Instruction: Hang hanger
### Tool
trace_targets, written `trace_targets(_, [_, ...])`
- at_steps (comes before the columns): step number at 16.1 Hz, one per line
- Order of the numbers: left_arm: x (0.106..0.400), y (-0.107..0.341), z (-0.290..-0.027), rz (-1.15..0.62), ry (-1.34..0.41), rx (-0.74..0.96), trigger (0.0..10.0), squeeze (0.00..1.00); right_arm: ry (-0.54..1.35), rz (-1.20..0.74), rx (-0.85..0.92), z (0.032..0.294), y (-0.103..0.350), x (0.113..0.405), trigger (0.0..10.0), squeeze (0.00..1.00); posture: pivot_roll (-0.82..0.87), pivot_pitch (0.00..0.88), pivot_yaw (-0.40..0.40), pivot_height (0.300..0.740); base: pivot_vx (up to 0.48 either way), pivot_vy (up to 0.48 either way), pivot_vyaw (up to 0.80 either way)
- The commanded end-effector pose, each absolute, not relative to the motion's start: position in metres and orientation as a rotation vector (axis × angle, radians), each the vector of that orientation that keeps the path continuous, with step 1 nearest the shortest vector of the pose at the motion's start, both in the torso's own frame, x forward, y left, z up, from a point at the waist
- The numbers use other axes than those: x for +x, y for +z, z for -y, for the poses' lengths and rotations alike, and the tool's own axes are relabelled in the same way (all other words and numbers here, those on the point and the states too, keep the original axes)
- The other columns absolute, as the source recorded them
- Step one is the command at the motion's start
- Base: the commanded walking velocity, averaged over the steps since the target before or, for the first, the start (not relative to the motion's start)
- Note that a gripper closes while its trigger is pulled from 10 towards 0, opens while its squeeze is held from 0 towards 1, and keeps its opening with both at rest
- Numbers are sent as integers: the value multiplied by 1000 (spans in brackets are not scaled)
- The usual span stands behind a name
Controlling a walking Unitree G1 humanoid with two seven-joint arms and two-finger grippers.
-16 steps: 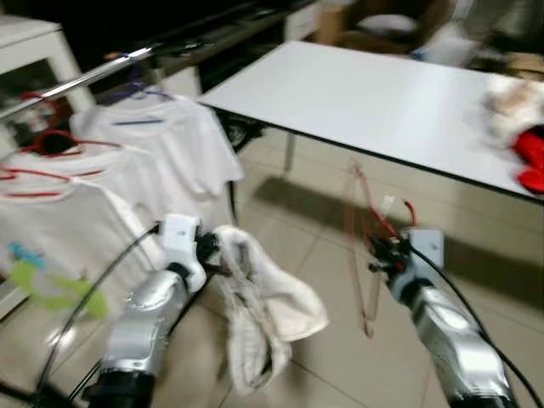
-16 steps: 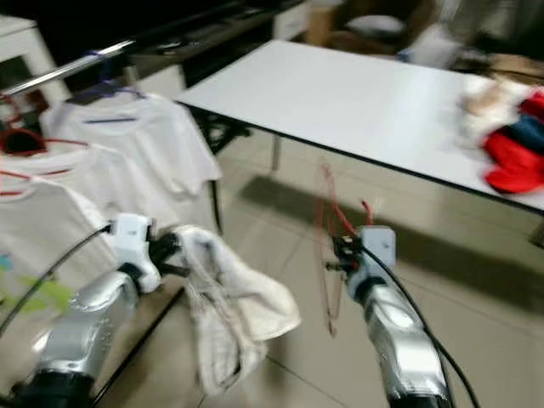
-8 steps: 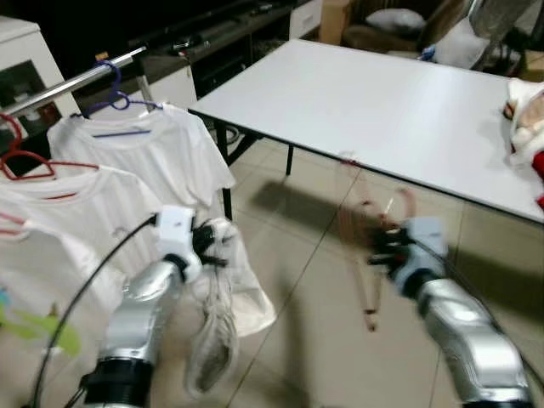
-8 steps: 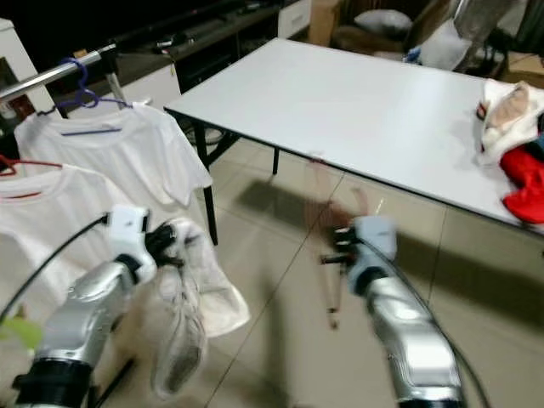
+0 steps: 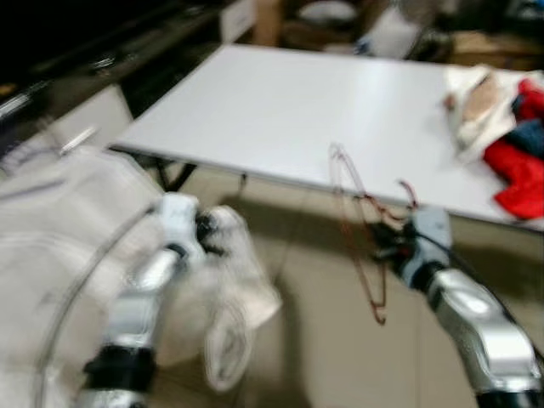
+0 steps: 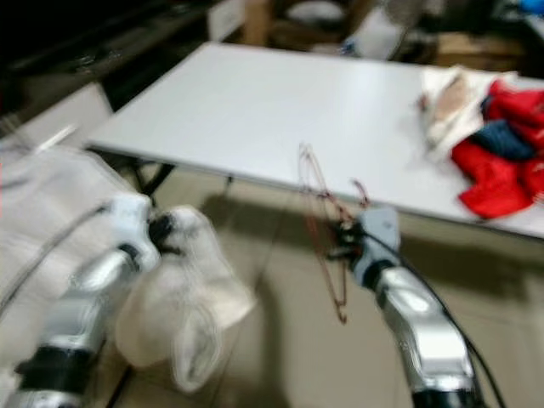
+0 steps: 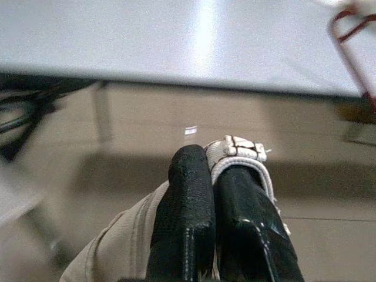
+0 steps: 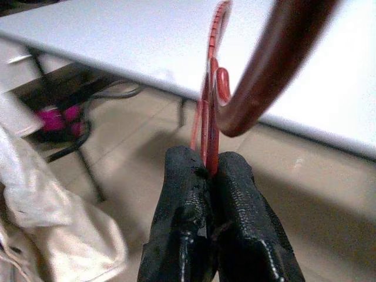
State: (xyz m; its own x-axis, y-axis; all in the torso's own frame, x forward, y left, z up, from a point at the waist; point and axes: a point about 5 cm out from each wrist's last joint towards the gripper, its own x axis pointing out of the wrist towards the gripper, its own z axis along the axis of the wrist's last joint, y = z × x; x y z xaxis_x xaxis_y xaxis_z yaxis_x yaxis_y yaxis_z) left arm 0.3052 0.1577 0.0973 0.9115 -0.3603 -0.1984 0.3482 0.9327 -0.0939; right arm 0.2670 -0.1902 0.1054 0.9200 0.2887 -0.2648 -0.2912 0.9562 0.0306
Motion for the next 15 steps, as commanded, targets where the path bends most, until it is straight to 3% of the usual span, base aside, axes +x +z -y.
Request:
trace_targets(1, [313, 123, -169, -111, -352, -27, 10000, 0, 372, -207, -2, 180, 120, 271, 10000, 0, -126, 0, 43, 740, 480, 0, -488])
trace_targets(9, [351, 208, -160, 102, -476, -14, 10000, 0, 675, -28, -49, 201, 187, 265, 10000, 0, -129, 0, 59, 740, 480, 0, 0])
trace_targets(15, [400, 284, -178, 174, -351, 60, 10000, 0, 989, -96, -93, 230, 226, 213, 10000, 0, -142, 0, 77, 740, 480, 0, 0])
